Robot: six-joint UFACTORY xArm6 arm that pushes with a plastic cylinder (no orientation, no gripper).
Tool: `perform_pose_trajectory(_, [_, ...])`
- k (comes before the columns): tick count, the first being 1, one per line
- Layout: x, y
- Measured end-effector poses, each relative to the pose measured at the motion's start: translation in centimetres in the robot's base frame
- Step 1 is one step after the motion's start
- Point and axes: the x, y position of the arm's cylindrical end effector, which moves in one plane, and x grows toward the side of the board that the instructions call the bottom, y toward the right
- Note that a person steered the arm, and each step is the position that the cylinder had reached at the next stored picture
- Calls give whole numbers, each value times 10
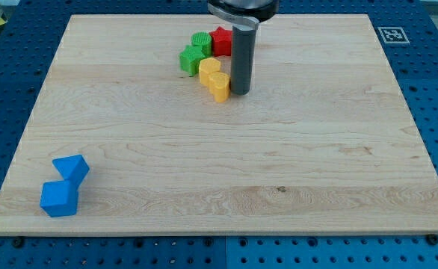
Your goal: Adjust the heart to the bottom right of the yellow hexagon
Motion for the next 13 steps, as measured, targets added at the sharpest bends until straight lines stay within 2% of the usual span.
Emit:
perform_pose_trajectory(3, [-2,3])
perform_pose_trajectory(4, [-11,39])
perform_pose_trajectory(5, [10,89])
perform_pose_trajectory(6, [65,90])
perform_pose_trajectory(7, [99,8])
perform_pose_trajectory(8, [101,-89])
perform_pose_trajectory(9, [64,-149])
perform_pose_trajectory(10, [28,-163])
perform_pose_trajectory(13, [13,-86])
